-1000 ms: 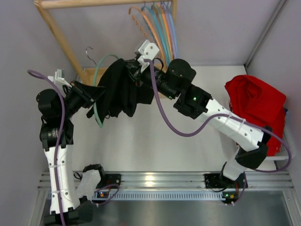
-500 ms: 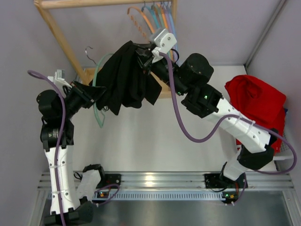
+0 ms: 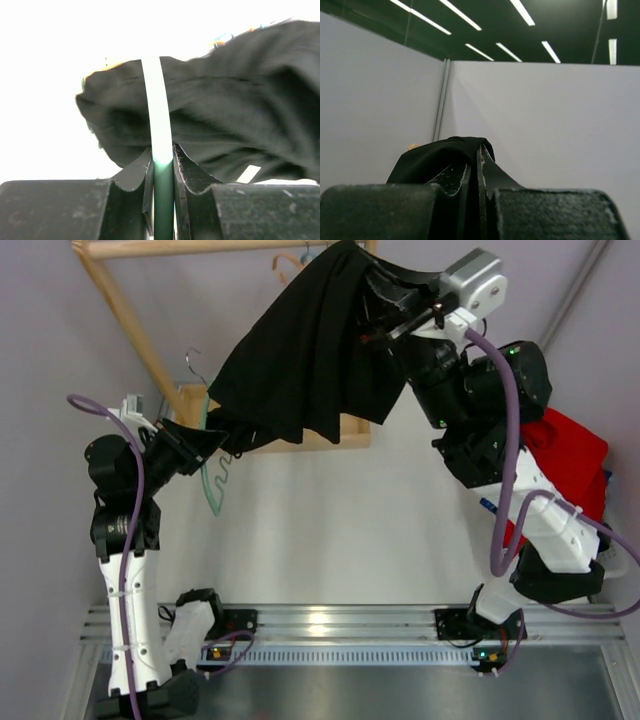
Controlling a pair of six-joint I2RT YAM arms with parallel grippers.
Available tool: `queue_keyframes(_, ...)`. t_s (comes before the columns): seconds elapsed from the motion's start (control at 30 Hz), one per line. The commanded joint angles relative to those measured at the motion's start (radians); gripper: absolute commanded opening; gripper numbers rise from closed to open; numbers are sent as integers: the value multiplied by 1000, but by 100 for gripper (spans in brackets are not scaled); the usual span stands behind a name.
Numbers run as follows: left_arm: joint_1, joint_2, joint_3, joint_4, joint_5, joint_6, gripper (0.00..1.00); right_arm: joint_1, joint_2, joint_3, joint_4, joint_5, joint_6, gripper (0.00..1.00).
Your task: Remove the trousers from the hanger
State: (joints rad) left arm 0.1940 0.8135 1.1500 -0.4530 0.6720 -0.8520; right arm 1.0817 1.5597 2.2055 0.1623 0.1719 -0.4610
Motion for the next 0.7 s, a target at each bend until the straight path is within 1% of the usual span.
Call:
queue_keyframes(0.0, 2, -31, -1, 56, -6, 36, 0, 4, -52, 74, 154, 6, -56, 0)
queue_keyframes(0.17, 1, -39, -9, 50, -6, 45, 0, 4, -69, 121, 192, -5, -119, 0)
queue_keyframes(0.37, 1, -42, -19, 48, -6, 53, 0, 4, -124, 105, 215, -2, -212, 0)
queue_keyframes(0.5, 1, -43, -15, 37, -3, 71, 0, -5, -208, -4, 237, -2, -300, 0)
queue_keyframes(0.6, 2, -45, -18, 37, 1, 82, 0, -74, -298, -110, 221, 11, -269, 0)
queue_keyframes(0.67, 1, -45, -18, 36, 3, 94, 0, -162, -371, -191, 211, 37, -243, 0)
